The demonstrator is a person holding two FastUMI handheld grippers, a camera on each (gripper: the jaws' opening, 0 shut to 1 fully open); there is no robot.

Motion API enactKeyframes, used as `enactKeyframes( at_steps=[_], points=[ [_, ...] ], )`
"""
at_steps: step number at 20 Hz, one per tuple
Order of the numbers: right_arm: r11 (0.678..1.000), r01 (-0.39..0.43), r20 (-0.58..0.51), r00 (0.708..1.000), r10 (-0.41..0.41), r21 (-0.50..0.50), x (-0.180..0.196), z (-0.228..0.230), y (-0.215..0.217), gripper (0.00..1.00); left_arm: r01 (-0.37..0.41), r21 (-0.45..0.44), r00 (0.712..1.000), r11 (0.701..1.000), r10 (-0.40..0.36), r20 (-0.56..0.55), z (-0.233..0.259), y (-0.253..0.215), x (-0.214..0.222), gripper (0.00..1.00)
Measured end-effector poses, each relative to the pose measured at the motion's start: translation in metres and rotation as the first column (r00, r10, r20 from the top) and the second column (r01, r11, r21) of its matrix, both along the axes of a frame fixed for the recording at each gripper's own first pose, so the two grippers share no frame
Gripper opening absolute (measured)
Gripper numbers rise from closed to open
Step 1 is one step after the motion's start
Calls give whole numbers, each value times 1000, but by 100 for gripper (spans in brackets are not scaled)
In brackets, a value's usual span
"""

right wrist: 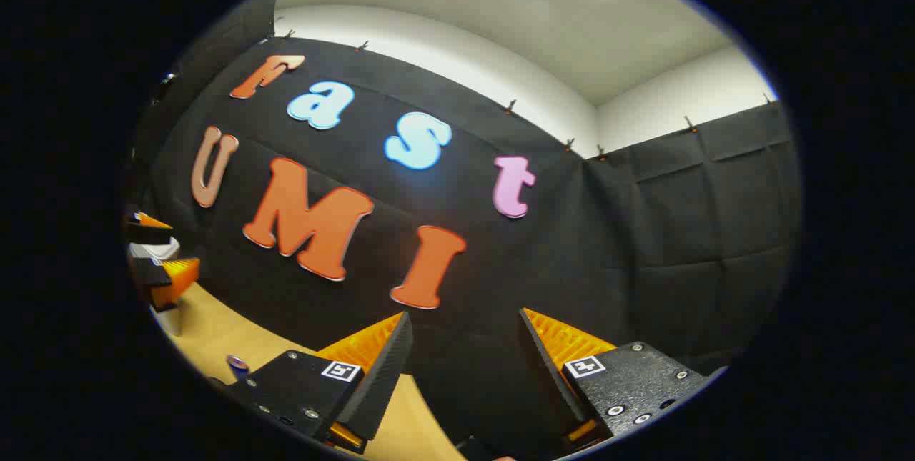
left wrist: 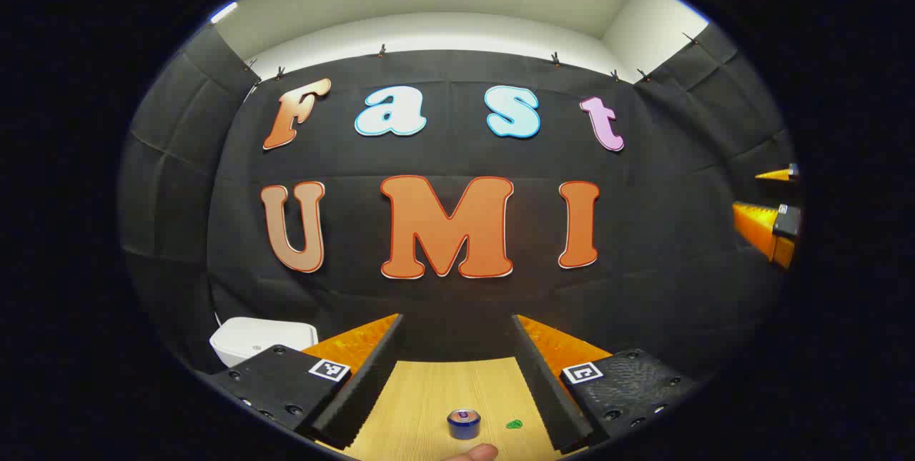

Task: Press the lid of the desktop garbage bin to open it, pick up the crumpled paper on the desktop and throw it into the bin, then pick up the pop can on the desktop and drop it into the bin, and finally close the garbage bin lid.

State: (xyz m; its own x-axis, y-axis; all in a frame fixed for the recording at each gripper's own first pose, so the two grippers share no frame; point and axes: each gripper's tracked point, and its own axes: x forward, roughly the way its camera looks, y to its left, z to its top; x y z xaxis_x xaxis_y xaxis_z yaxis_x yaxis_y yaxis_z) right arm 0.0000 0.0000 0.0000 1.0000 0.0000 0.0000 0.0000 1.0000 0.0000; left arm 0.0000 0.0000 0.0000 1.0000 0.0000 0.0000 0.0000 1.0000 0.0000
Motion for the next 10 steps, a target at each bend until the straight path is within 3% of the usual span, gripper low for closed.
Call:
enactKeyframes(
  at_steps=[4,10],
  points=[
    [976,-151,-45,986,160,156,2,-12,67,88,-45,-1,999,999,45,6,1,15,-7,92],
    [944,-207,-78,969,234,255,1,-29,100,88,-65,-22,998,998,65,-19,-5,25,-15,92]
  ],
)
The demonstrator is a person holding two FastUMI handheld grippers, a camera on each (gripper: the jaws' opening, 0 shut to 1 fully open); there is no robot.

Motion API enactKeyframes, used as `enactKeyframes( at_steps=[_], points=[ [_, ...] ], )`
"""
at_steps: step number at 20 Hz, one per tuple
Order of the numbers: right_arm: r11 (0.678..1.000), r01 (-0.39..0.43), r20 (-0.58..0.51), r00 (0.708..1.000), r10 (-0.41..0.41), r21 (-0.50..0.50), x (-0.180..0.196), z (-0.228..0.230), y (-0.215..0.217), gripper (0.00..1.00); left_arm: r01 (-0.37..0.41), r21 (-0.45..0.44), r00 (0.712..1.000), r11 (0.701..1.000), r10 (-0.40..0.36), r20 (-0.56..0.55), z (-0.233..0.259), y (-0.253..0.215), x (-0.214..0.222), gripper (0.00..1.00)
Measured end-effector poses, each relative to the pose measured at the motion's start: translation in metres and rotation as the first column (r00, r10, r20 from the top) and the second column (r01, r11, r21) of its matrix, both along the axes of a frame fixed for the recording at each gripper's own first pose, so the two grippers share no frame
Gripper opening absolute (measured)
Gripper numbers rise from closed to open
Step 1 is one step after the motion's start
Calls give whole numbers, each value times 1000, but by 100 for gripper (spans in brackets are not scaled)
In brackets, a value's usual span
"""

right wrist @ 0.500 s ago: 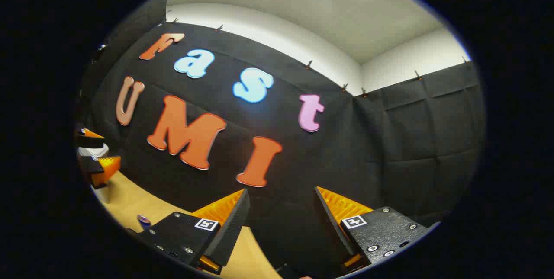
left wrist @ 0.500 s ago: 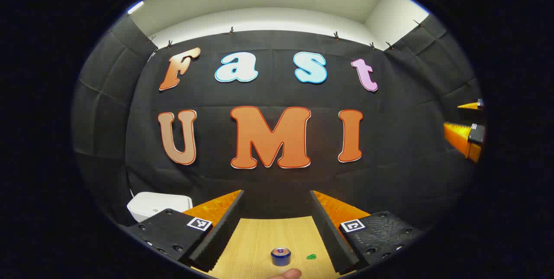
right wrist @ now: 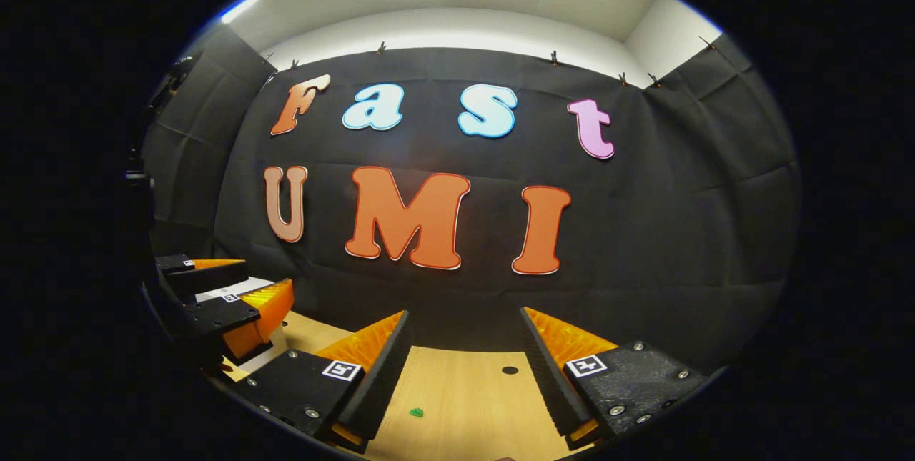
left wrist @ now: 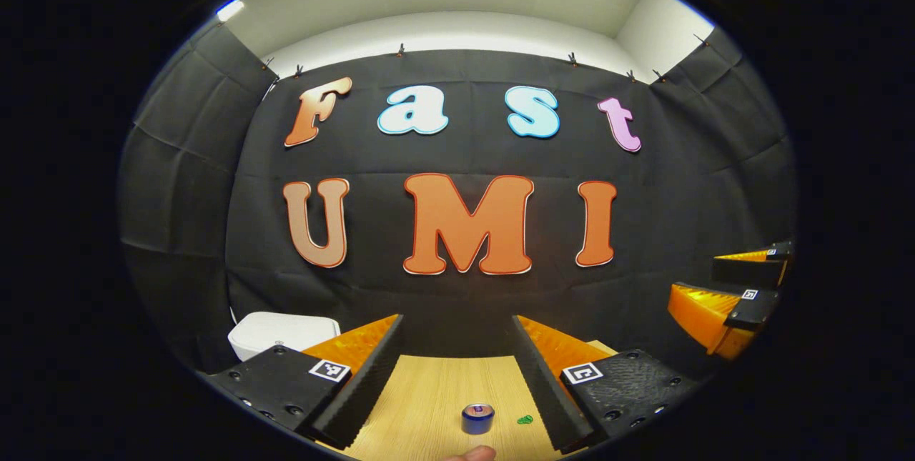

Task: Press the lid of the desktop garbage bin to open it, pick up the crumpled paper on the desktop and throw it into the bin, then pick up the pop can on the desktop and drop it into the bin, and finally close the garbage bin lid.

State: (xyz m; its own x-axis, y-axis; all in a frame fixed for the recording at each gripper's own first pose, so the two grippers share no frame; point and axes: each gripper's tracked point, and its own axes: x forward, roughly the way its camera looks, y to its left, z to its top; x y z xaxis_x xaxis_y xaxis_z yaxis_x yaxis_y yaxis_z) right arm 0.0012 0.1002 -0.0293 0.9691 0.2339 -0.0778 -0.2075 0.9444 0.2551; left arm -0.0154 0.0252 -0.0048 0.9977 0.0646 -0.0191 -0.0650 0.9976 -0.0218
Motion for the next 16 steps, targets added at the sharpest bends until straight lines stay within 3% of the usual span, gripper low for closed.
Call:
enactKeyframes(
  at_steps=[3,16],
  points=[
    [1000,2,-13,1000,-2,22,5,-5,4,88,-30,-7,1000,1000,30,8,3,7,-4,92],
    [997,-35,-21,999,36,68,8,-7,20,91,-38,14,999,999,38,16,5,10,2,92]
  ],
)
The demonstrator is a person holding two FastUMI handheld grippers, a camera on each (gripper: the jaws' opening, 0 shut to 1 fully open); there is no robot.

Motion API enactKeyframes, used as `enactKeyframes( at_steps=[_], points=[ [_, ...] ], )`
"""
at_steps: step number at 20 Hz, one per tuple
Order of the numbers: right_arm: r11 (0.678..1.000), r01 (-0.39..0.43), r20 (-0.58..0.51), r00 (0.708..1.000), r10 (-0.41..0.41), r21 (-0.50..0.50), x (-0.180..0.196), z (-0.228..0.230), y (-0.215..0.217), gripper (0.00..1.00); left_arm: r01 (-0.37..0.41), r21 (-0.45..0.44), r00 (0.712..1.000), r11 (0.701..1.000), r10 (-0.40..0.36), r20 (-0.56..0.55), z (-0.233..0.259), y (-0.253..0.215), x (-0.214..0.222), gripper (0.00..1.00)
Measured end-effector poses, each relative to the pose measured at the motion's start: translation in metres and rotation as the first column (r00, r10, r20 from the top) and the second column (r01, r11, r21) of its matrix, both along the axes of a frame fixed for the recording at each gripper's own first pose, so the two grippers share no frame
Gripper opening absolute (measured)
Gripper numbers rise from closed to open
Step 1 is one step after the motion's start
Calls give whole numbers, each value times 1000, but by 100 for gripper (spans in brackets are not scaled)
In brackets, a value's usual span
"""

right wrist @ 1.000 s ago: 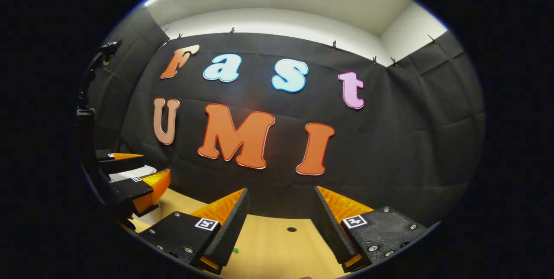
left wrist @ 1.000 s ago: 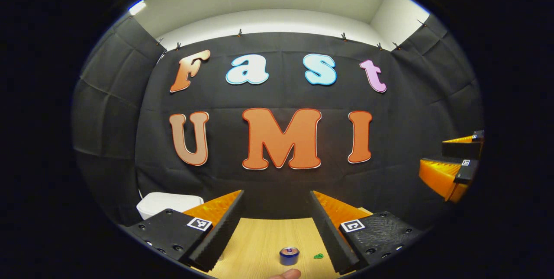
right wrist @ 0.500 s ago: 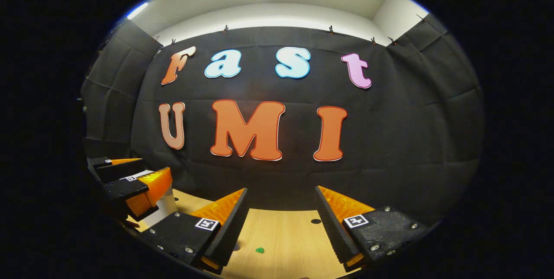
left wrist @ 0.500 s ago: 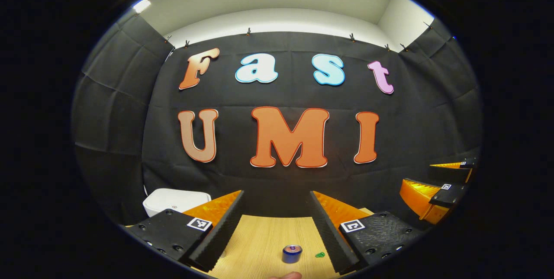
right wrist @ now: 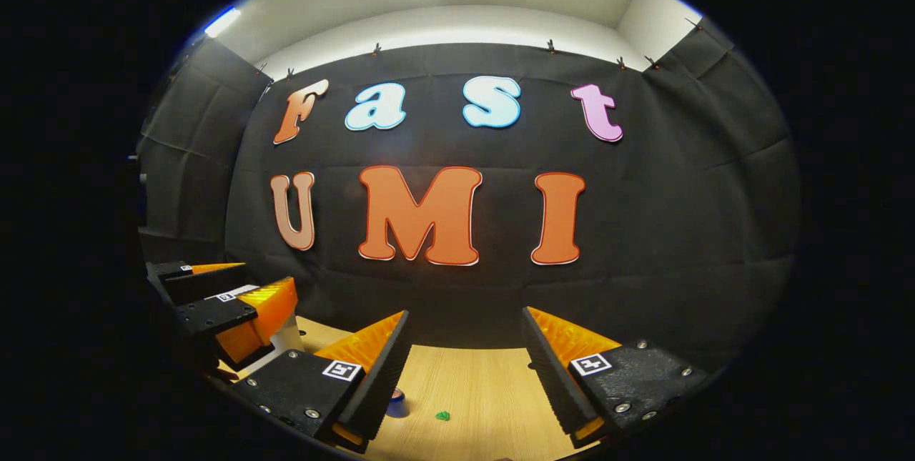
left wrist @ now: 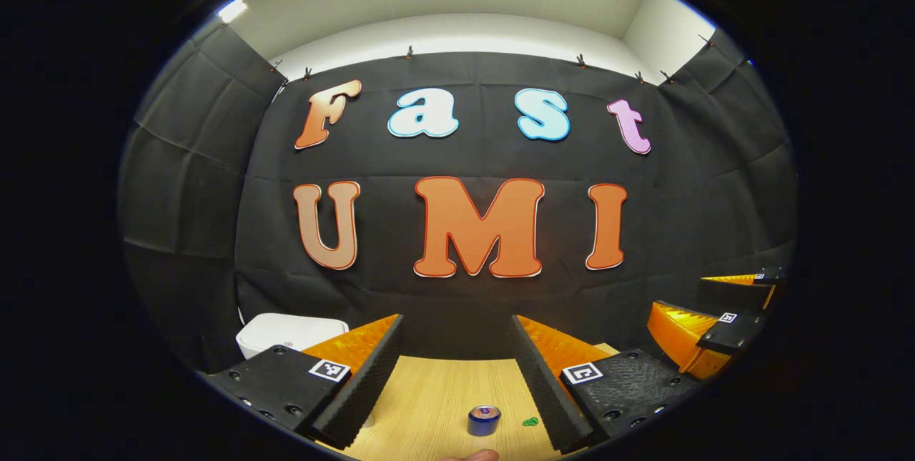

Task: Press the lid of the desktop garbage bin to open it, pick up the crumpled paper on the desktop and throw it into the bin, then pick up the pop can on the desktop and drop it into the bin, and finally close the garbage bin lid.

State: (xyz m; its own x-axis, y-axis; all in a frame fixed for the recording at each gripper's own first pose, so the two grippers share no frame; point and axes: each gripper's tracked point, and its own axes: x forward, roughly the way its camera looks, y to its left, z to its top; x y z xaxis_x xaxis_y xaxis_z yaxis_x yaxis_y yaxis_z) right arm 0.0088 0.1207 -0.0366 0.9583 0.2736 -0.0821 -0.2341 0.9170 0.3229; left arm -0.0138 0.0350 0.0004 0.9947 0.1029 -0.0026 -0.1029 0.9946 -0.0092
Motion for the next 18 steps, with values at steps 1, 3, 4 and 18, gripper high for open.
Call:
enactKeyframes(
  at_steps=[1,3,4,18],
  points=[
    [1000,2,-4,1000,-2,2,0,-1,0,91,-2,0,1000,1000,2,0,0,-1,1,92],
    [1000,4,-14,1000,-4,2,1,-3,0,91,-4,0,1000,1000,4,-5,-2,0,1,90],
    [1000,3,-16,1000,-3,3,2,-4,1,91,0,0,1000,1000,0,-8,-2,-1,1,90],
    [1000,-28,-25,999,28,-8,6,-8,17,91,-78,57,997,995,78,7,6,32,5,89]
  ],
)
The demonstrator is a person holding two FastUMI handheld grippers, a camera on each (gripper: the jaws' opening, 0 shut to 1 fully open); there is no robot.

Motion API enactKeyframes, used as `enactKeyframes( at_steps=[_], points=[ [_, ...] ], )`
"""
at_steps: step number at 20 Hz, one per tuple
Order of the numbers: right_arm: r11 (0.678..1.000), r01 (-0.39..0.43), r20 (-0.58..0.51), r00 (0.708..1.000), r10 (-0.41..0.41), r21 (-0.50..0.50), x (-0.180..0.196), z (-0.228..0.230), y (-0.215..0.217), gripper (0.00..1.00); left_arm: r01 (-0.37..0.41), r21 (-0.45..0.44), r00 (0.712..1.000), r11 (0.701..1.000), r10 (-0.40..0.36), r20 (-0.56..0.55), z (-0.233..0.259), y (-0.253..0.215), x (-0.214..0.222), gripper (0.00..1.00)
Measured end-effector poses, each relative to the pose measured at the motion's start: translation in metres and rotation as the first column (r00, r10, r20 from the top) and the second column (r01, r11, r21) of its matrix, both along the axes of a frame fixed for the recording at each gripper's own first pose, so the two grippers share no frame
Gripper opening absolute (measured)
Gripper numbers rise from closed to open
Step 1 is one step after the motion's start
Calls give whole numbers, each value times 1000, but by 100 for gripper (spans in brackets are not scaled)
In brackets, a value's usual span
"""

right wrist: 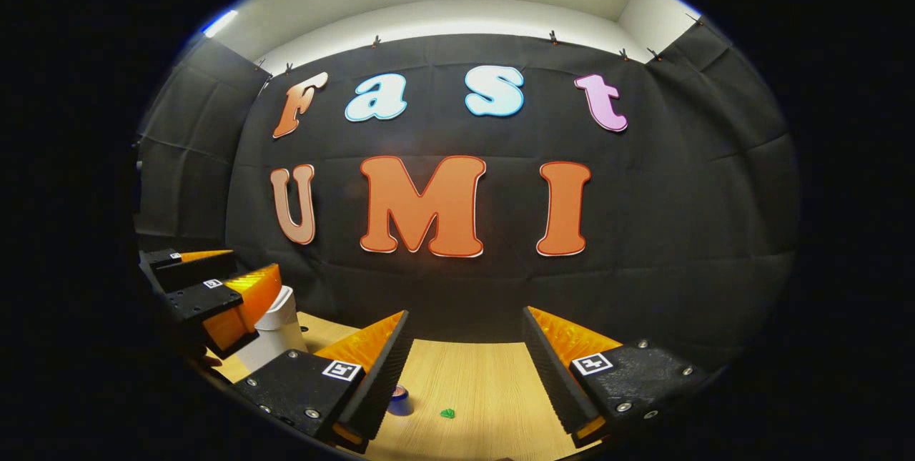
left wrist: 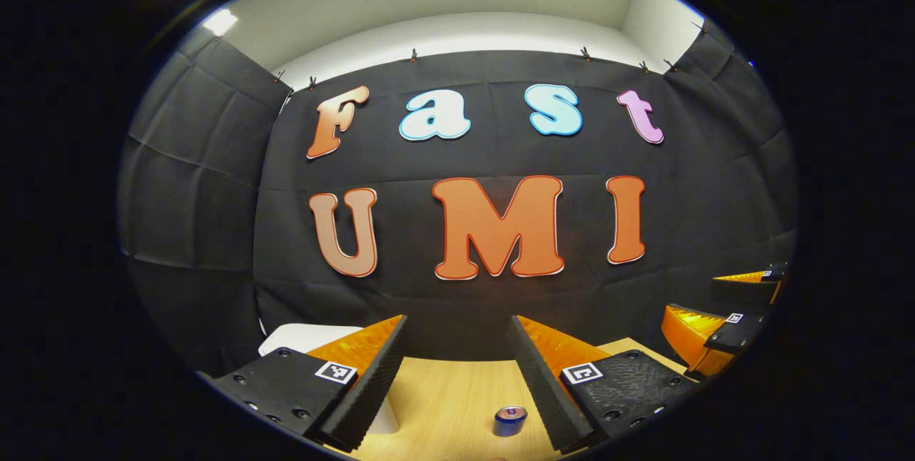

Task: Press the lid of the desktop garbage bin to open it, pick up the crumpled paper on the desktop and throw it into the bin, then pick up the pop can on the desktop and drop it into the bin, and finally close the garbage bin lid.

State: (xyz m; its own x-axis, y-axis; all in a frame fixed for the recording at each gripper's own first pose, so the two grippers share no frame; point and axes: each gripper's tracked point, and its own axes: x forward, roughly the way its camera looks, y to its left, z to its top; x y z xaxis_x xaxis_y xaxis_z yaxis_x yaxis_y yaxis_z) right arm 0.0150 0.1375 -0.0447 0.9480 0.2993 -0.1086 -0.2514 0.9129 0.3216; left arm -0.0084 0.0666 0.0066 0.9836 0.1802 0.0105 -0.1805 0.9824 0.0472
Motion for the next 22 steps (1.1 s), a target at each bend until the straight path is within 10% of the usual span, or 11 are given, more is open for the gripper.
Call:
enactKeyframes(
  at_steps=[7,22],
  points=[
    [1000,-18,8,1000,18,-5,7,1,10,91,5,-2,1000,1000,-5,-1,0,9,6,87],
    [999,-38,-7,999,38,-15,15,-5,28,91,-201,35,978,979,202,-55,-7,122,21,4]
  ],
)
